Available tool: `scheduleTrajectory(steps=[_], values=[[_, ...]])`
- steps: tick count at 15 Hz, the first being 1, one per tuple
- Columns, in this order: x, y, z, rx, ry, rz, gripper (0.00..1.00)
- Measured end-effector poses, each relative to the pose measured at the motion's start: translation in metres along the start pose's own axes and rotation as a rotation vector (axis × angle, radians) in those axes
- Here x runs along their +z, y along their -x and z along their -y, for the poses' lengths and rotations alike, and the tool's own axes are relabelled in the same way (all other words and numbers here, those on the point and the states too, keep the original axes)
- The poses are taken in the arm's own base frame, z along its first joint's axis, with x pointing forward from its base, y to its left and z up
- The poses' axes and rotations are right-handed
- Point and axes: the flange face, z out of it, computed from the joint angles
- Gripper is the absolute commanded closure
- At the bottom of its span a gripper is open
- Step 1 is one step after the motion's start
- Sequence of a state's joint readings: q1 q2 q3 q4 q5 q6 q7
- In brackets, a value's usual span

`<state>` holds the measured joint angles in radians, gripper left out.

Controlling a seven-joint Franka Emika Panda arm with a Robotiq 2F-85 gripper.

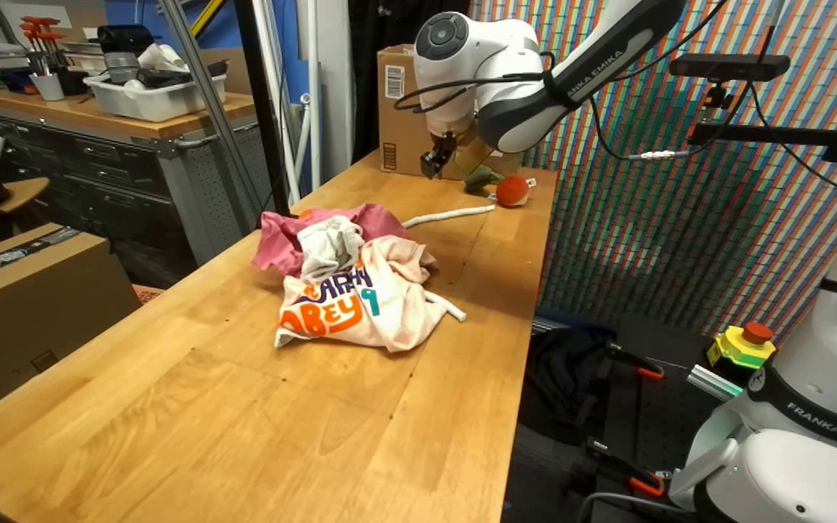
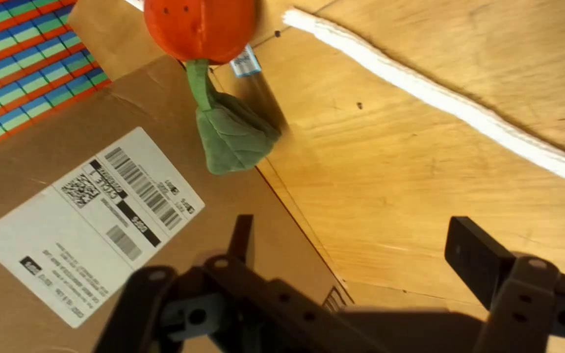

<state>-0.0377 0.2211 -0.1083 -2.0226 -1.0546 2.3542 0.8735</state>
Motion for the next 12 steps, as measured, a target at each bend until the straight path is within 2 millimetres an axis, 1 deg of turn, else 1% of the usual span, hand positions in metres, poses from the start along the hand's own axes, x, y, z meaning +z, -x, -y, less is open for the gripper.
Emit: scheduleTrajectory(steps=[3,7,9,12], values=[[-0.020,0.004,0.030,-0.055,-0.065,0.006,0.00],[-0.042,0.019,0.067,-0.148,-0.168,0.052,0.00],[-0.054,0.030,0.083,-0.204,-0.221,0.081,0.00],[-0.074,0.044,0.099,-0.287,-0.282,0.091,0.00]])
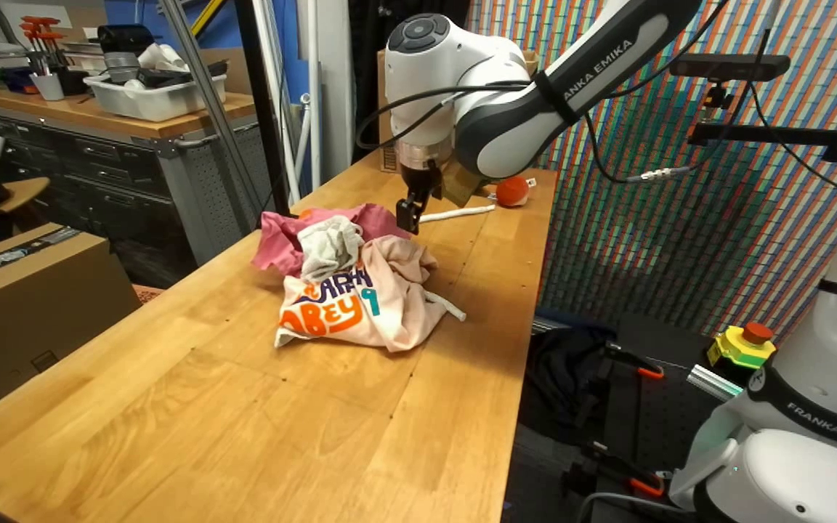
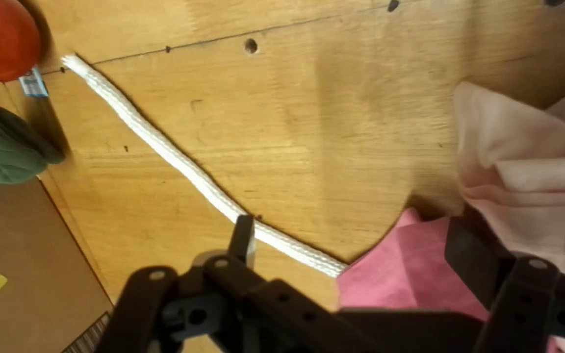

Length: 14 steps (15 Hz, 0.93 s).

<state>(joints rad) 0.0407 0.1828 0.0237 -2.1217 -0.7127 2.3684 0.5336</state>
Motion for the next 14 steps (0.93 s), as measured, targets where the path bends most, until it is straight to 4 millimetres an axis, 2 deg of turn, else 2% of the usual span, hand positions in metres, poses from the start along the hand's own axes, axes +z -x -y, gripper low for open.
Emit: scheduleTrajectory(steps=[5,9,14], values=[[-0.018,-0.001,0.023,-0.093,-0.057,-0.071,0.00],[-0.023,-0.006,0.026,-0.115,-0.084,-0.123,0.00],[-0.016,-0.015,0.026,-0.115,-0.102,-0.161,0.00]])
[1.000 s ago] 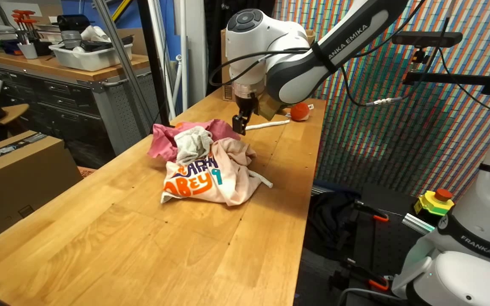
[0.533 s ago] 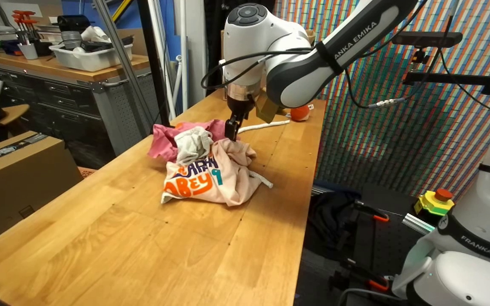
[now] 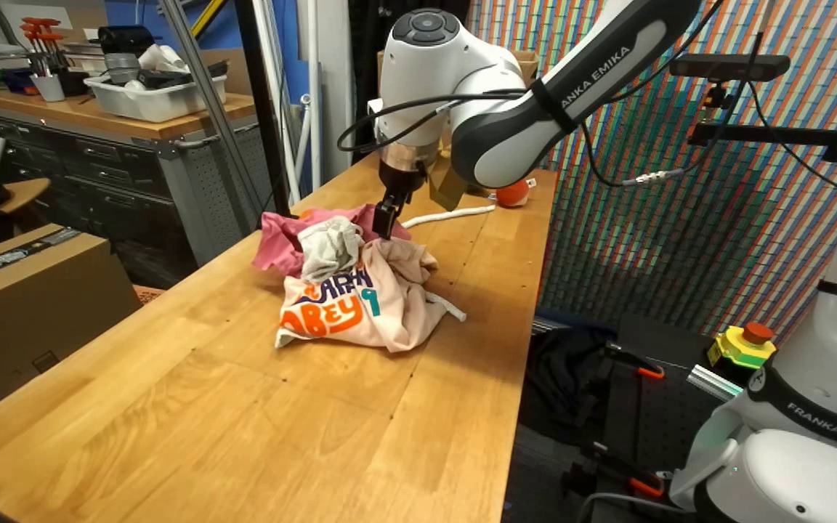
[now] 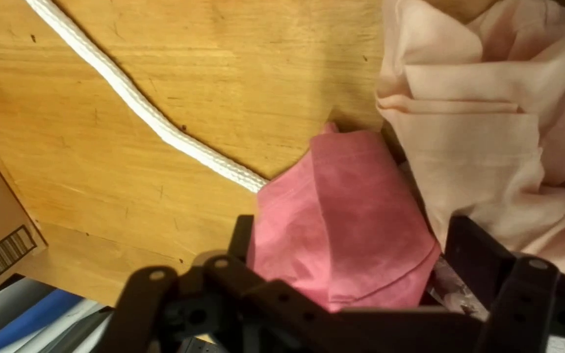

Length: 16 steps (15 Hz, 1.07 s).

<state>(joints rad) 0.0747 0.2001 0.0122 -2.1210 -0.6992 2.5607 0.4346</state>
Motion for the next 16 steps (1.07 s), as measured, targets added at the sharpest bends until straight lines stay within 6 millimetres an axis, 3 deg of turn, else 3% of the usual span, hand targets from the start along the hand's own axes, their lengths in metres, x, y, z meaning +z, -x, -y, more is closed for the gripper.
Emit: scheduleTrajectory(steps=[9,16], values=[[0.019,-0.027,-0.020,0.018,0.018,-0.090,0.00],[0.036,-0.028,-0.018,0.004,0.007,-0.062,0.00]])
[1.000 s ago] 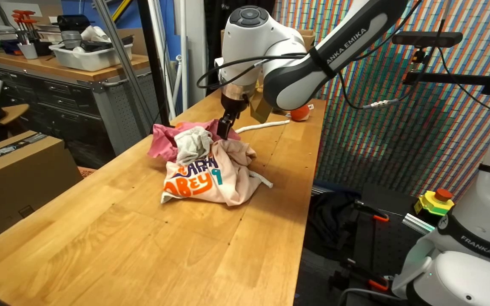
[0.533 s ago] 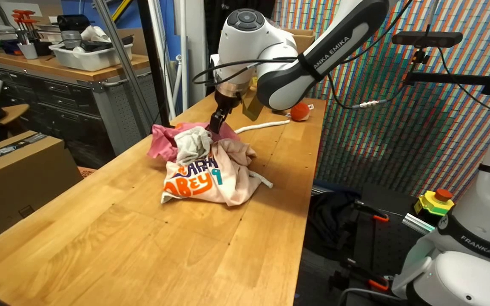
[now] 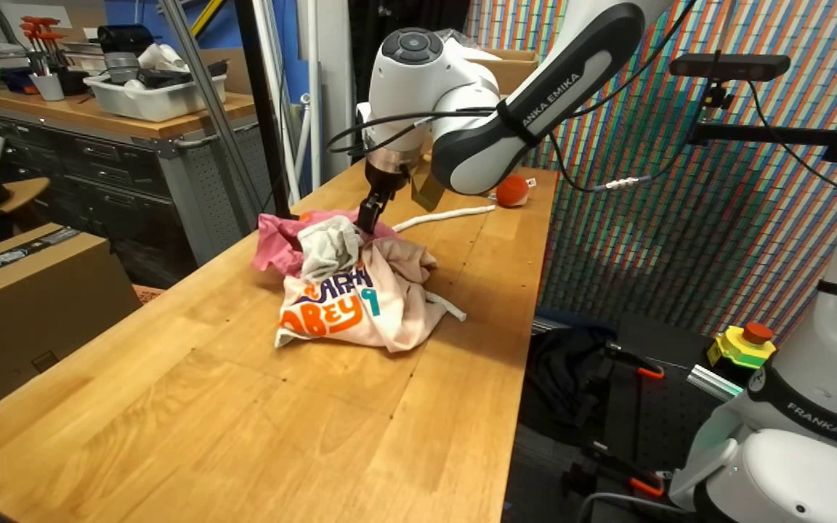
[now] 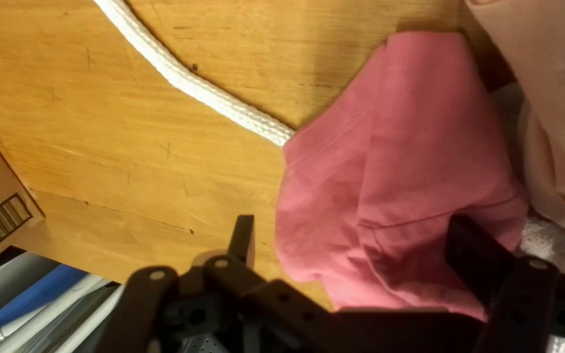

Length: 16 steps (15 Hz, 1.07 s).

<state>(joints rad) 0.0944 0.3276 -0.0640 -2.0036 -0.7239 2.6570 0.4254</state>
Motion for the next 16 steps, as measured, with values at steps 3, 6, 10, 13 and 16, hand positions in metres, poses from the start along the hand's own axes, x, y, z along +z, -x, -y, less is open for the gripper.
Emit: scheduleTrajectory(steps=[3,6,10,13,16], values=[[0.006,0.002,0.007,-0.032,-0.057,0.032,0.00],[0.007,0.002,0.013,-0.059,-0.130,0.060,0.00],[0.001,0.000,0.016,-0.077,-0.246,0.096,0.00],[0.000,-0.002,0.012,-0.085,-0.294,0.128,0.00],[0.003,-0.001,0.006,-0.088,-0.299,0.154,0.00]])
